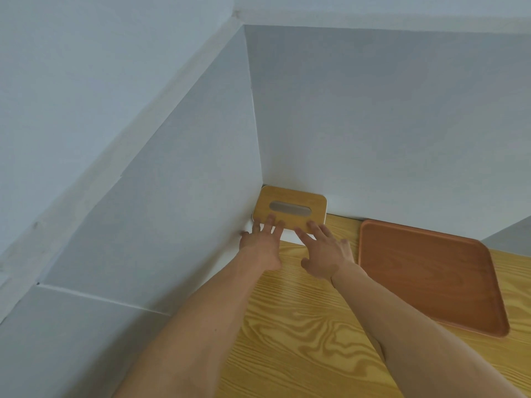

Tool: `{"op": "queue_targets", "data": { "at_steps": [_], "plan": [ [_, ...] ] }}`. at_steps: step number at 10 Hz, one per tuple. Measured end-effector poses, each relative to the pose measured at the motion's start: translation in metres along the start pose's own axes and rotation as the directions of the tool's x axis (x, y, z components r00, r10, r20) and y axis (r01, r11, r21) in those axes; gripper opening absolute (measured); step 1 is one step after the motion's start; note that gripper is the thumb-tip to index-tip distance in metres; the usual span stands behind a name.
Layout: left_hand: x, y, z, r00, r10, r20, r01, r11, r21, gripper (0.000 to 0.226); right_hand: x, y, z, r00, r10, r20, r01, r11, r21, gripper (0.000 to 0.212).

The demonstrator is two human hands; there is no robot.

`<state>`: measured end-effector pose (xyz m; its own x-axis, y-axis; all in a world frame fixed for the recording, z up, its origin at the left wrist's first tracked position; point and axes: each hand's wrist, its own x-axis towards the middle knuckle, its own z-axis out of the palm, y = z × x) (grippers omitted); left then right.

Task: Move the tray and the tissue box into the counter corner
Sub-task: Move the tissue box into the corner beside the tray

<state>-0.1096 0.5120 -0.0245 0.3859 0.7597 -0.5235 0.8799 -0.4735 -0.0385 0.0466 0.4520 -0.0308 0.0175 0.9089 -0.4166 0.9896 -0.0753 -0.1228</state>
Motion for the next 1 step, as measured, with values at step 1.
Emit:
{"op": "queue_targets", "data": {
  "at_steps": [1],
  "plan": [
    [-0.0054,0.0005,0.0026,0.997,0.039,-0.071,-0.042,0.998,-0.043,0.09,-0.0017,0.0005,-0.007,0.999,-0.026,-0.037,0.027,0.999,0.02,0.064]
  ]
}}
